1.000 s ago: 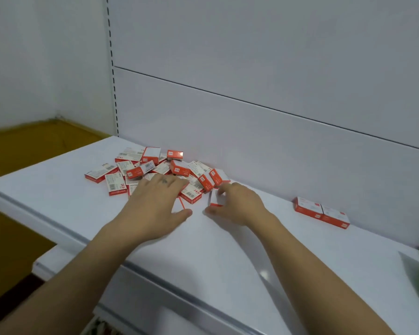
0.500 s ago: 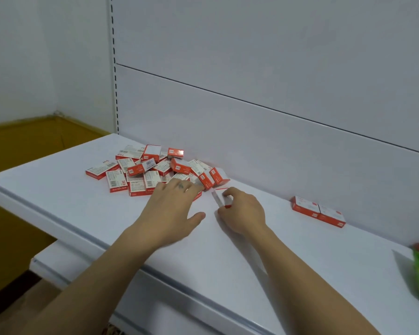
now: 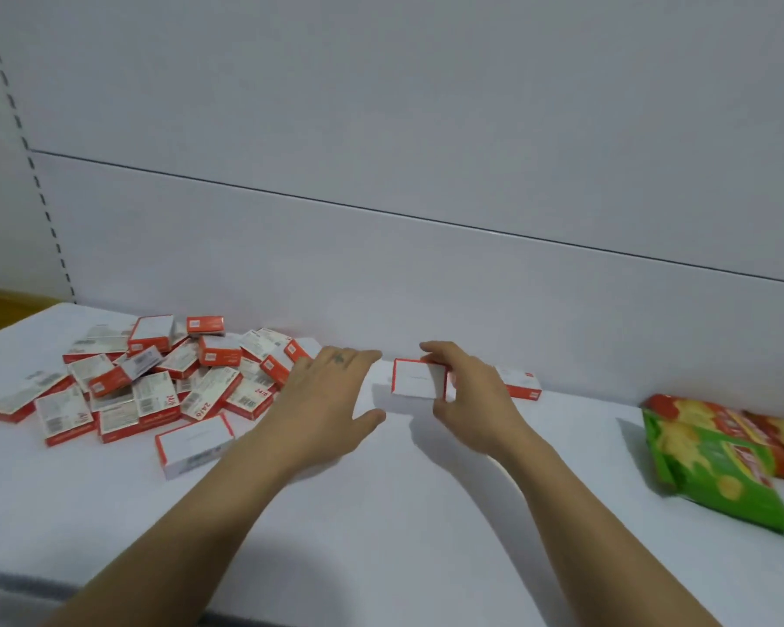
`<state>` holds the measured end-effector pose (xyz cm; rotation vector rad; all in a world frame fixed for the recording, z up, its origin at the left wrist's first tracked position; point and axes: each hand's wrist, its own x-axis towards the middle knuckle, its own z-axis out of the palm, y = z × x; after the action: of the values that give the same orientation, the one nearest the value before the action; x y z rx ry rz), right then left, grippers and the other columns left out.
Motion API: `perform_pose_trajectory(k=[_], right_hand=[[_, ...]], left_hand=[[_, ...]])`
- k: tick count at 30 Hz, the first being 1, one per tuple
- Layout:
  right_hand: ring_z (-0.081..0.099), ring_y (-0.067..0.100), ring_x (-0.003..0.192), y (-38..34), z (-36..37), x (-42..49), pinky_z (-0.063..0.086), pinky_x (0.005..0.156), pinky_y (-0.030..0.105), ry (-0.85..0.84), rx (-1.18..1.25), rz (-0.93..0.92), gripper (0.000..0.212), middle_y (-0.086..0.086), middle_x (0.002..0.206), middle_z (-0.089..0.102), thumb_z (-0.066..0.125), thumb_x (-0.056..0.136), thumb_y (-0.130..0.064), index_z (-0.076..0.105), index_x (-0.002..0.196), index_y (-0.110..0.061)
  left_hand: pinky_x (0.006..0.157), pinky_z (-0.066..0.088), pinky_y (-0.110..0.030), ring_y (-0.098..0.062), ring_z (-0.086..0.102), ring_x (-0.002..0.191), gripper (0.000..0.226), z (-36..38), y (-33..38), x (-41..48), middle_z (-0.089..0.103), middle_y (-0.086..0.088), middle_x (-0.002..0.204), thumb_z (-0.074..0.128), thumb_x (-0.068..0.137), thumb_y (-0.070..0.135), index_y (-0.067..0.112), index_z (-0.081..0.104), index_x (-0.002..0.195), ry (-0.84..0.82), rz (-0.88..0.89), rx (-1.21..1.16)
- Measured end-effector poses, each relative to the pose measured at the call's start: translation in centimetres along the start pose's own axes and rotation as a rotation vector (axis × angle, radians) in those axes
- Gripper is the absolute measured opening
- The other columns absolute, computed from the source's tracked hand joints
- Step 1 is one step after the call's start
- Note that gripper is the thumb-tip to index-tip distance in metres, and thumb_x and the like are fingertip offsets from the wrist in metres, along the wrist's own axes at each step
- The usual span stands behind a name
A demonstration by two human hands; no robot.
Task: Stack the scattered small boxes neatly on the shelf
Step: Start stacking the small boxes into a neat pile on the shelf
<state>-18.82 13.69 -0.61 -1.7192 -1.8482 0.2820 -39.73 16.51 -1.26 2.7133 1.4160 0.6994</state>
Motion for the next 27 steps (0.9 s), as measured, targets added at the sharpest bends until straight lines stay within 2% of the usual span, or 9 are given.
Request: perform_pose_trajectory(k=[3,6,10,15,20,24,27], right_hand=[[0.054,0.003,0.101,1.4,-1.6,-0.1,0.042,0.082,0.011,0.068,0.058,0.011,0.072,-0.018,0.120,0.059,0.054,0.076,0.007,0.045,0.132,-0.037],[0.057,0.001,0.102,2.4,-2.8,0.0,0.049,0.086,0.017,0.143,0.117,0.011,0.071,-0.022,0.117,0.058,0.057,0.078,0.010,0.048,0.131,-0.036],[0.057,-0.003,0.104,3.0,-2.5,-0.5,0.047,0.082,0.010,0.240,0.224,0.009,0.065,-0.019,0.117,0.060,0.060,0.078,0.010,0.053,0.128,-0.031],[0.058,0.002,0.106,3.7,-1.1,-1.3,0.049,0.086,0.014,0.203,0.254,0.047,0.064,-0.017,0.119,0.059,0.062,0.079,0.009,0.051,0.130,-0.028],[0.056,-0.007,0.106,3.4,-0.8,-1.8,0.048,0.082,0.011,0.177,0.296,0.049,0.065,-0.024,0.117,0.058,0.063,0.079,0.009,0.050,0.122,-0.039],[0.058,-0.005,0.106,3.0,-0.1,-2.1,0.050,0.083,0.014,0.135,0.357,0.055,0.066,-0.021,0.117,0.059,0.065,0.077,0.011,0.053,0.120,-0.038],[0.061,-0.002,0.103,2.6,0.3,-2.1,0.051,0.083,0.015,0.137,0.370,0.050,0.061,-0.014,0.119,0.060,0.064,0.080,0.009,0.054,0.122,-0.034]], left_hand=[[0.105,0.026,-0.038,-0.017,0.029,0.133,0.071,0.5,1.2,2.5,0.039,0.005,0.146,0.054,0.086,0.052,0.029,0.024,0.146,0.020,0.044,-0.035],[0.105,0.025,-0.038,-0.017,0.030,0.133,0.073,1.2,2.7,4.5,0.040,0.006,0.145,0.057,0.084,0.051,0.030,0.023,0.146,0.033,0.070,-0.094],[0.103,0.026,-0.034,-0.015,0.032,0.130,0.075,2.7,3.9,5.4,0.042,0.008,0.143,0.061,0.083,0.050,0.031,0.024,0.145,0.059,0.088,-0.184],[0.107,0.029,-0.036,-0.013,0.033,0.128,0.086,4.1,3.5,4.2,0.042,0.013,0.142,0.067,0.081,0.048,0.040,0.013,0.147,0.033,0.020,-0.317],[0.106,0.033,-0.039,-0.015,0.038,0.126,0.091,4.1,3.0,2.6,0.042,0.020,0.140,0.070,0.078,0.049,0.056,0.005,0.140,-0.023,-0.020,-0.439],[0.104,0.036,-0.034,-0.012,0.042,0.123,0.079,3.9,3.0,2.8,0.048,0.017,0.134,0.072,0.080,0.038,0.052,0.020,0.138,-0.036,-0.024,-0.502],[0.093,0.040,-0.020,-0.004,0.051,0.109,0.059,3.7,3.3,2.8,0.057,0.020,0.115,0.075,0.079,0.032,0.047,0.038,0.123,-0.018,-0.019,-0.592]])
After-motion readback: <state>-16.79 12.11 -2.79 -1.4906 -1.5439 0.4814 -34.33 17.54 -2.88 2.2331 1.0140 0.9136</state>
